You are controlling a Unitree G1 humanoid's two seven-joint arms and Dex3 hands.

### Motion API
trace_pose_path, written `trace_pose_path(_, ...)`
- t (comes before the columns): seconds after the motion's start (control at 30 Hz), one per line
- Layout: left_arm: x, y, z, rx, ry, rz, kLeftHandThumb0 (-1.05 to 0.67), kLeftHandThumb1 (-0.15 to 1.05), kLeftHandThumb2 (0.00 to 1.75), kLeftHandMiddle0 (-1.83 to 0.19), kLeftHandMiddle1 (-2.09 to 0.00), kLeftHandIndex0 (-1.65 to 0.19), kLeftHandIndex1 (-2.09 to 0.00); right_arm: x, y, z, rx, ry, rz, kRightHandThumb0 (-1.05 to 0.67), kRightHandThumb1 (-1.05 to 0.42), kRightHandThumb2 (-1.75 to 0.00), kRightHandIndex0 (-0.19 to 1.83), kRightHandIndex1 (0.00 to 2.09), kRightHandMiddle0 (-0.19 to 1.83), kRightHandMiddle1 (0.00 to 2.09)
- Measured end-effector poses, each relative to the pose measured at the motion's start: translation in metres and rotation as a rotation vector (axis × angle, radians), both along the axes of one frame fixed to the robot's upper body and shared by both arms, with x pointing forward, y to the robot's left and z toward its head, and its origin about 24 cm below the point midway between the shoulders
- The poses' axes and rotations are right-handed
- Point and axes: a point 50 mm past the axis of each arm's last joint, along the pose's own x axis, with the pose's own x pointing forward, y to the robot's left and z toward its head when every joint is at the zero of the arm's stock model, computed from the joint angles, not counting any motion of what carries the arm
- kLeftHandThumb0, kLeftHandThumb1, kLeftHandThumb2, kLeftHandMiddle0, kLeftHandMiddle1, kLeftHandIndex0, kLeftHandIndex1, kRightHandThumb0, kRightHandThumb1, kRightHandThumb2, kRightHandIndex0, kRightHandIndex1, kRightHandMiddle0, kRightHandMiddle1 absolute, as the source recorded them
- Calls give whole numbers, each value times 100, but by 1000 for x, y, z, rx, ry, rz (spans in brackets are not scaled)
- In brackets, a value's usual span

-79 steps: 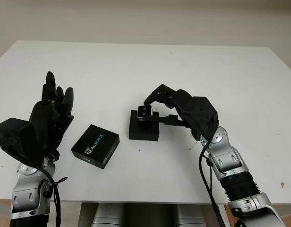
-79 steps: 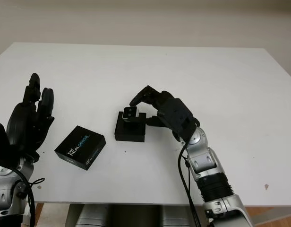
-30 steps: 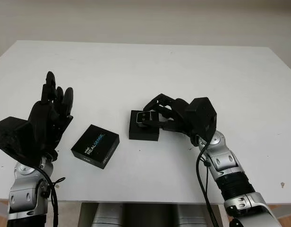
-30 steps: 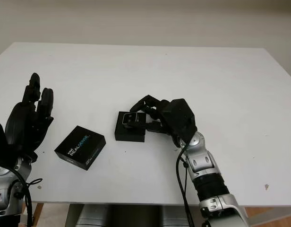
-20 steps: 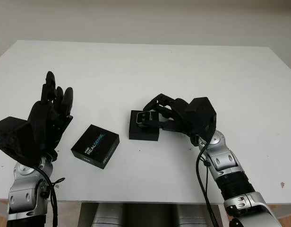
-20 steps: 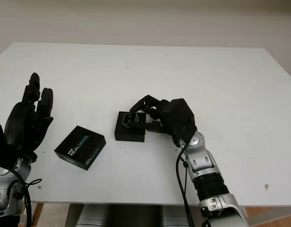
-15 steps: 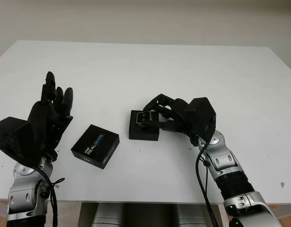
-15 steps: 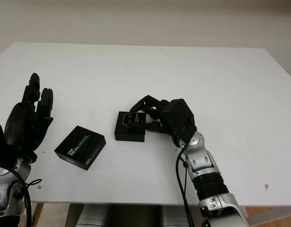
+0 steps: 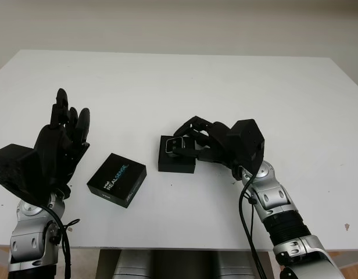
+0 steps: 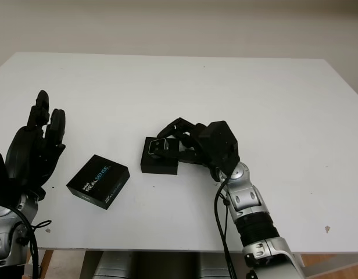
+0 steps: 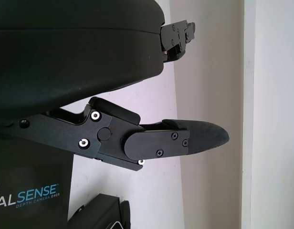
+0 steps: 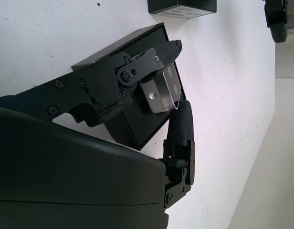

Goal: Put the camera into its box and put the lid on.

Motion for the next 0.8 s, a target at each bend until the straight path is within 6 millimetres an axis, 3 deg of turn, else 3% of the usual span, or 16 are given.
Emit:
trace_pose_path(0.67, -1, 1, 0, -6, 5, 5, -69, 105, 44, 18, -5, 19, -3, 0, 2, -2, -61, -56, 27, -46, -98, -6, 25, 5, 26, 170)
trace_pose_path(0.7, -1, 1, 0, -6, 5, 5, -69, 105, 44, 18, -5, 19, -3, 0, 2, -1, -96, -76, 38, -48, -98, -6, 24, 5, 24, 164)
trace_pose_path(0.8, -1, 2, 0, -4, 7, 4, -69, 105, 44, 19, -5, 19, -3, 0, 3, 3, -212, -121, 73, -57, -96, -5, 12, 3, 13, 108)
